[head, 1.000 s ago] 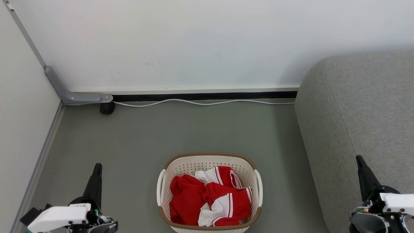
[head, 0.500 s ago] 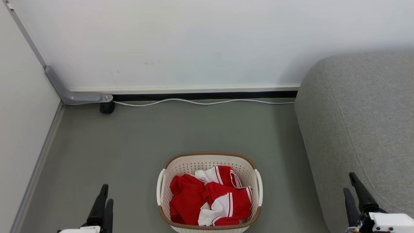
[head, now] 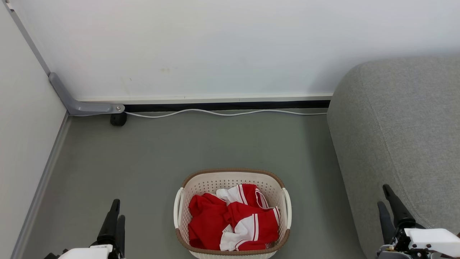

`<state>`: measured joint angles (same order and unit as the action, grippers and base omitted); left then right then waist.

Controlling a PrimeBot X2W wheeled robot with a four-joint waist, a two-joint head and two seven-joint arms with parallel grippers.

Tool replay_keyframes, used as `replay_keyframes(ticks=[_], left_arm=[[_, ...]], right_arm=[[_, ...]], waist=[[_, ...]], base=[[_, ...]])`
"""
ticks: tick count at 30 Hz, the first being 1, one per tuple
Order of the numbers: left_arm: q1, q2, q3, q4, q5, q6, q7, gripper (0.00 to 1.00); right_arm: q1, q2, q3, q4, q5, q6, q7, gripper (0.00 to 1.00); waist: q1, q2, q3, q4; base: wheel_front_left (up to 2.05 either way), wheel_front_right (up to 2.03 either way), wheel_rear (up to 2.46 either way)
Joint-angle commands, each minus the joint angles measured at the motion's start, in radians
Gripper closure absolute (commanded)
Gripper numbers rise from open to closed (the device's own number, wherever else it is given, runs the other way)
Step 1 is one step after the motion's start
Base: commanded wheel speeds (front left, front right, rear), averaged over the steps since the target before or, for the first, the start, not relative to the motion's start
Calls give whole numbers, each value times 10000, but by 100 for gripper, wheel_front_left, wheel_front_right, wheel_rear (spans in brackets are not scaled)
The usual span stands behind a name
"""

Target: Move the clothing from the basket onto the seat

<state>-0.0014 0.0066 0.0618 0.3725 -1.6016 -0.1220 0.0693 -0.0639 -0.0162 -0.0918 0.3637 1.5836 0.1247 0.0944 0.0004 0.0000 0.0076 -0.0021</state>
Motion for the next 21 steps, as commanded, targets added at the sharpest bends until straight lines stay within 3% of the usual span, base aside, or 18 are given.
replay_keyframes(ticks=[1, 11, 21], left_arm=[[-633, 137, -18, -195, 166, -12, -83, 0], [-951, 279, -243, -73, 641, -18, -394, 0], [-1210, 301, -124, -113, 2111, -25, -690, 0]], right_arm=[[-549, -220, 88, -194, -127, 20, -134, 0], [-944, -434, 587, 7, -401, 23, -503, 0], [-1483, -744, 1412, 376, -1116, 27, -947, 0]], waist=[[-3, 0, 6, -3], [-4, 0, 33, -22], [-4, 0, 62, -57]], base=[[0, 0, 0], [0, 0, 0], [0, 0, 0]])
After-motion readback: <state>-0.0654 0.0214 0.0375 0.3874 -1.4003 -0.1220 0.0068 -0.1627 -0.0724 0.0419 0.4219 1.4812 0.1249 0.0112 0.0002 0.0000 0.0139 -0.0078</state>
